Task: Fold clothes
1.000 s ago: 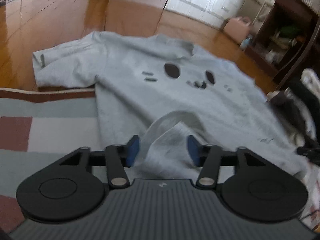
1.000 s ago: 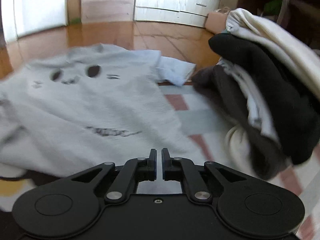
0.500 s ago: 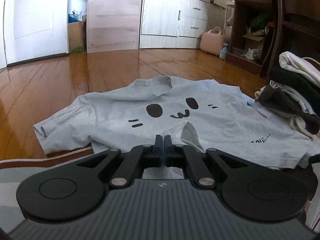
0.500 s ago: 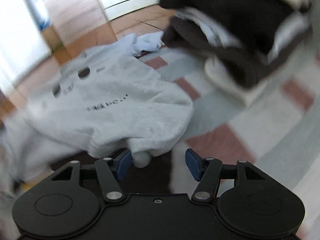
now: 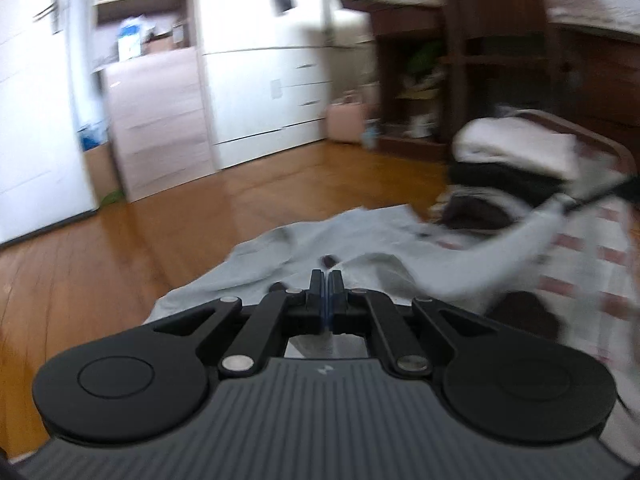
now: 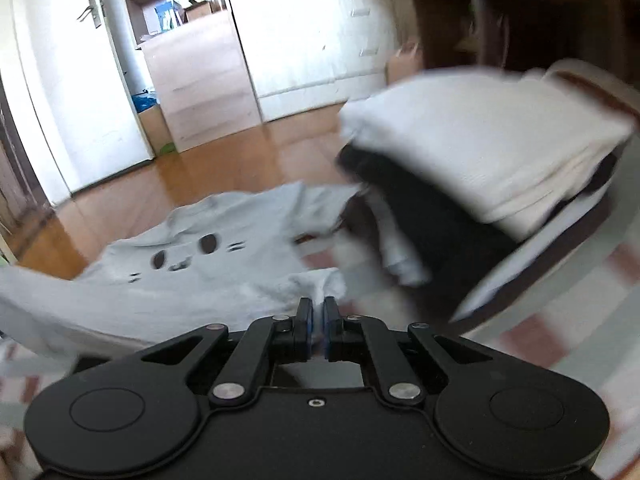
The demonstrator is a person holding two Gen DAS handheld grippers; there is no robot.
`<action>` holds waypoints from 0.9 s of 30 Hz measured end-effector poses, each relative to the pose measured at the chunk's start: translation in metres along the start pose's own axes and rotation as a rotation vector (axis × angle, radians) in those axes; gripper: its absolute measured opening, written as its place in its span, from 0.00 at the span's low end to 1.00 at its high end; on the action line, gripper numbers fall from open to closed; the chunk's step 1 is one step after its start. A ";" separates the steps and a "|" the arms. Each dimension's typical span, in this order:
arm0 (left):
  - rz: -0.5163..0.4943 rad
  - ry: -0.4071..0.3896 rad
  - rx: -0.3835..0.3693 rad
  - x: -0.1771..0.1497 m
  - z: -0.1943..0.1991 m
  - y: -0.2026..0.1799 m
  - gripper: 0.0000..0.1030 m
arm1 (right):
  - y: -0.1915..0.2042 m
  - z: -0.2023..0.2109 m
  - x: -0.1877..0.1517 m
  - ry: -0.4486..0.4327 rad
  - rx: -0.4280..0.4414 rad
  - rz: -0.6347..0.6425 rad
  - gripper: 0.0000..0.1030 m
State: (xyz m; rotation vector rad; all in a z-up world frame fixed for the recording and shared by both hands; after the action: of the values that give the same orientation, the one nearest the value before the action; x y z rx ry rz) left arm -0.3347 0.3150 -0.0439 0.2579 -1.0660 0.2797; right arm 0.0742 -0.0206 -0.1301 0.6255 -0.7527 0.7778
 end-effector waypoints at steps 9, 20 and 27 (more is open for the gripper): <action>0.072 0.471 -0.022 -0.108 0.000 -0.067 0.00 | -0.034 -0.039 -0.095 0.240 -0.118 0.044 0.02; 0.310 0.586 0.241 -0.152 0.031 -0.039 0.00 | -0.047 -0.047 -0.113 0.229 -0.182 -0.013 0.04; 0.363 0.480 0.210 -0.130 0.008 -0.029 0.16 | -0.056 -0.033 -0.125 0.195 -0.176 -0.046 0.26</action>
State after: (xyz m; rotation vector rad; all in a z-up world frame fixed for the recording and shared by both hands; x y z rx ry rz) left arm -0.3900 0.2719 -0.1578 0.1705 -0.6005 0.7434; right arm 0.0698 -0.0759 -0.2591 0.4011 -0.6180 0.7098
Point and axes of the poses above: each gripper's, at about its wrist camera, not at the fingertips, and z roughly against the way its jaws point, y to its left, x to its top, the point moved 4 cm from there along -z, roughly the way its jaws point, and after that the axes turned 1 degree about x, right-handed, at the moved point
